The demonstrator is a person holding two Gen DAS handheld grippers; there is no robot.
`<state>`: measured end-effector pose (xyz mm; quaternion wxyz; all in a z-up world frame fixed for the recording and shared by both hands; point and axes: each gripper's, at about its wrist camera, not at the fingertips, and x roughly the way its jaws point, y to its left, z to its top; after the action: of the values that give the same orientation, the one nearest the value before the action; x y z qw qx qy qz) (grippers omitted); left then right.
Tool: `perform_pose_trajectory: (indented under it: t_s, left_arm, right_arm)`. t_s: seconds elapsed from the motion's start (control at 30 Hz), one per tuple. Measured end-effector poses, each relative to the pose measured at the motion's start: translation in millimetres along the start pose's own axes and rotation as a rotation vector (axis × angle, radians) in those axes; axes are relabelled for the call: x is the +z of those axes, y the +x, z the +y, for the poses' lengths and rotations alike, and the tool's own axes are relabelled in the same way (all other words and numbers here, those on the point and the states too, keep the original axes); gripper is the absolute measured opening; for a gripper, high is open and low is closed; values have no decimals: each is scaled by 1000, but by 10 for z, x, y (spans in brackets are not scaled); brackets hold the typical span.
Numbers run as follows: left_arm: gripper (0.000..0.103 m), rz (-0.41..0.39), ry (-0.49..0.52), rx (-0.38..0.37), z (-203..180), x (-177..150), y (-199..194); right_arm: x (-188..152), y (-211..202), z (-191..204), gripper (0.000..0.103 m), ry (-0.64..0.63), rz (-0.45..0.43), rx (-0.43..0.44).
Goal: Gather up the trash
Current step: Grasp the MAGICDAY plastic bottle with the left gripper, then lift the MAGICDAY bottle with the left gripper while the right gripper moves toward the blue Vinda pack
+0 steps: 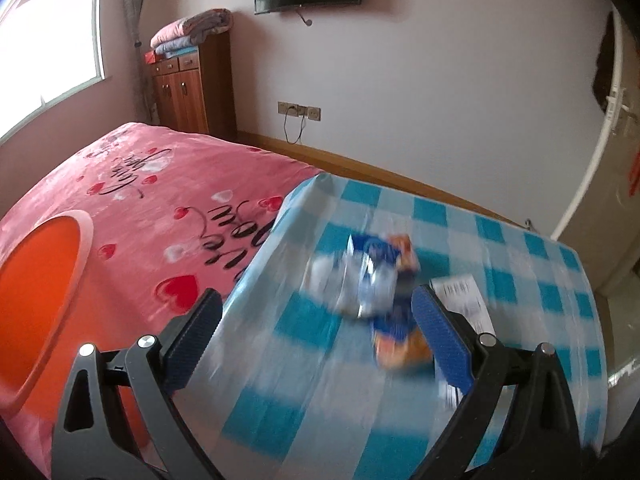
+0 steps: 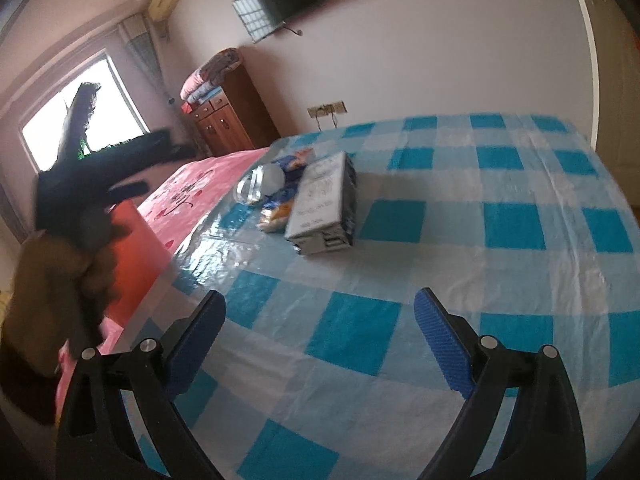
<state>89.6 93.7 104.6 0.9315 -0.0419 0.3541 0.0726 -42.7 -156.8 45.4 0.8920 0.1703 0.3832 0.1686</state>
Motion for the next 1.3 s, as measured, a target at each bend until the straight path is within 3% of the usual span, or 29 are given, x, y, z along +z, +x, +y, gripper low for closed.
perform_pose_trajectory:
  t_s: [0.13,0.33,0.53,0.63,0.67,0.93,1.3]
  left_arm:
    - [96,67,-27,25,-166,268,610]
    - [93,177,-102,55,-199,415,1253]
    - [90,247,-174,102,-92,494,1533]
    - [77,303,-190,115,-47,493,1669]
    - [77,314,-196,111,-39,481,1699]
    - [72,321,-104,114,-190,310,1638]
    - [71,300,60,8,-706,-306,999]
  right_arm:
    - [34,-8,-128,94,4,-2,-1]
    - [30,-50,-262,94,33,-4,25]
    - [-1,-40,-381,94,69,10,36]
    - [-11,-28,-425,94,73,11,24]
    - [-11,-26,-435,94,75,11,24]
    - [-18,-16,-486,94,93,11,15]
    - [12,-102,-592,94,113,-26,-11]
